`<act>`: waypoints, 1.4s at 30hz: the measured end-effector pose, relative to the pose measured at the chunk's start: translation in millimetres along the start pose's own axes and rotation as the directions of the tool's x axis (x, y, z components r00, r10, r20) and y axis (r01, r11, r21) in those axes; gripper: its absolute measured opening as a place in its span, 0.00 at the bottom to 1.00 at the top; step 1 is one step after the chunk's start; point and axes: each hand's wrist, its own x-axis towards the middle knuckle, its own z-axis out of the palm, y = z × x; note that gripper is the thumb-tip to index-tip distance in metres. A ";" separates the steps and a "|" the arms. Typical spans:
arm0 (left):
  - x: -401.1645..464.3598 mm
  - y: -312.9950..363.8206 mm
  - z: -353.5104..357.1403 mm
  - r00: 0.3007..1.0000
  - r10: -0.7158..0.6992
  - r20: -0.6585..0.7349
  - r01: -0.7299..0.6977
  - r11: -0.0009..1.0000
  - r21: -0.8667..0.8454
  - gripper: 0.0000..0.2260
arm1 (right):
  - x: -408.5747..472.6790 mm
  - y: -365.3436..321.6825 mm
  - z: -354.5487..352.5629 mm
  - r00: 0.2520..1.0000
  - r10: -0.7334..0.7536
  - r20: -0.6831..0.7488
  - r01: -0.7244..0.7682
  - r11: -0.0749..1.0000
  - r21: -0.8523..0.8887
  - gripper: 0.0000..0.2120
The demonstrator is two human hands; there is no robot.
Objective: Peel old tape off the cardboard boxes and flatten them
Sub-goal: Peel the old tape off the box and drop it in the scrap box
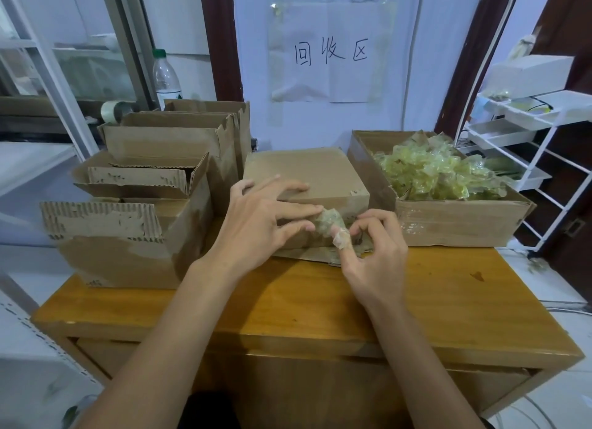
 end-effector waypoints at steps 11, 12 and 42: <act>-3.1 -1.6 16.9 0.979 0.092 -0.181 -0.093 0.996 0.006 0.10 | -0.8 0.8 1.2 0.999 0.018 0.032 -0.017 0.999 -0.033 0.13; -3.2 -1.2 17.8 0.980 0.078 -0.181 -0.078 0.997 0.003 0.10 | -0.8 0.6 1.0 0.999 0.014 0.038 -0.012 0.999 -0.038 0.12; 5.2 11.5 17.5 0.980 -0.074 -0.182 0.070 0.997 -0.028 0.06 | -3.7 -10.3 -1.1 0.971 0.029 0.239 -0.067 0.986 0.152 0.11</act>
